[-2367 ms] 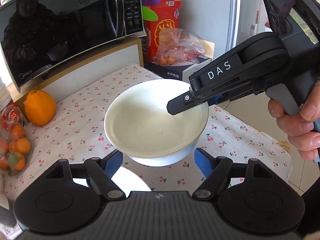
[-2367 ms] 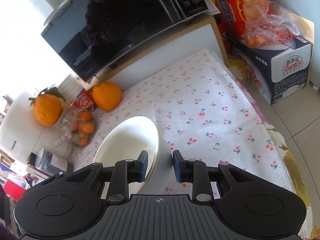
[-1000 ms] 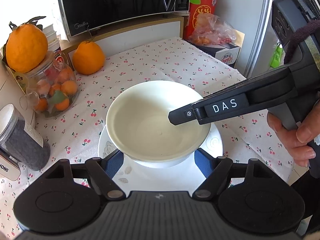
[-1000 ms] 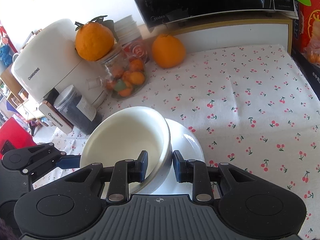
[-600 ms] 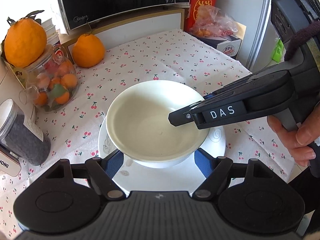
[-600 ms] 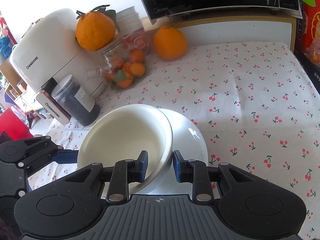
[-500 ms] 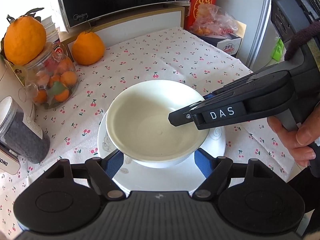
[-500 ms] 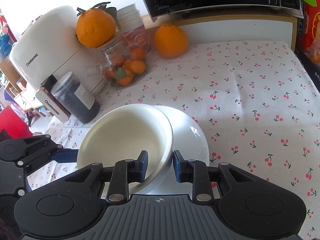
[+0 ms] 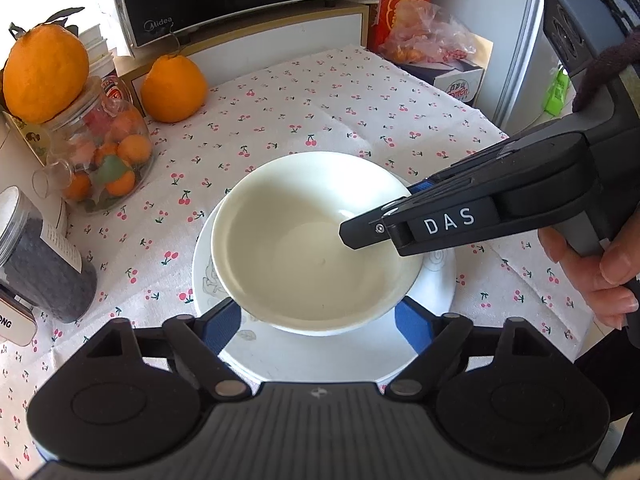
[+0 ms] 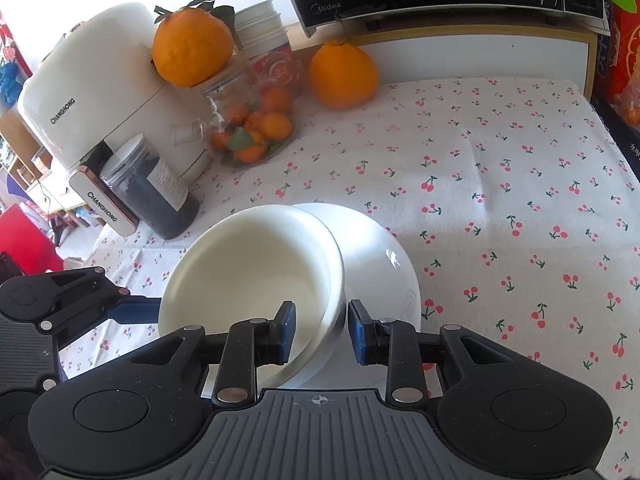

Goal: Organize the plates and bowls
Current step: 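Lower the bowls onto the plates and open the right gripper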

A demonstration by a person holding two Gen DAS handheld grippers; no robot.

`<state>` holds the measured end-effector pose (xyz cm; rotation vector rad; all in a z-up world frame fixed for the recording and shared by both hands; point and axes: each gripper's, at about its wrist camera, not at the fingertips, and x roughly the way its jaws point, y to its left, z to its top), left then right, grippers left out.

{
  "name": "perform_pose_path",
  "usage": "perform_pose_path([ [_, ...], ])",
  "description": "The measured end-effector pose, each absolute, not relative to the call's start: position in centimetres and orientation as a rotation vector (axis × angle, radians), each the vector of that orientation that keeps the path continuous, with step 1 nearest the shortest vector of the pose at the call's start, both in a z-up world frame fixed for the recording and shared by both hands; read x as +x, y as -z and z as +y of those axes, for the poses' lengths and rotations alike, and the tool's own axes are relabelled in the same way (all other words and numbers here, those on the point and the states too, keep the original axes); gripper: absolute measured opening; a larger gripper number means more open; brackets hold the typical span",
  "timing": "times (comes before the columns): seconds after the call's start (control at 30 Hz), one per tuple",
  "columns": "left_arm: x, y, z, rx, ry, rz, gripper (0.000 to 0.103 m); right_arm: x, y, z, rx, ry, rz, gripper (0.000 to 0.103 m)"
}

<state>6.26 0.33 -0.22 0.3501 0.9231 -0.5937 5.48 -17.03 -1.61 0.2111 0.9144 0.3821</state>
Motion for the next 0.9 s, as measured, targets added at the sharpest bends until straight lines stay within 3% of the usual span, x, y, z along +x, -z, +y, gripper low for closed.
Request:
perform_pose_path([
  [0.1, 6.4, 0.1, 0.6, 0.338, 0.581, 0.926, 0.094, 5.7, 1.8, -17.5, 0.240, -0.364, 0.927, 0.047],
  [0.17, 6.5, 0.1, 0.7, 0.331, 0.579, 0.937, 0.095, 5.8, 1.8, -17.9, 0.263, -0.359, 0.929, 0.052],
  [0.63, 4.7, -1.4, 1.2, 0.317, 0.608, 0.903, 0.097, 5.5, -0.2, -19.5, 0.333, -0.357, 0.860, 0.070],
  [0.9, 3.4, -1.8, 3.2, 0.137, 0.503, 0.934, 0.100, 3.9, -1.2, -22.0, 0.298, -0.281, 0.813, 0.085],
])
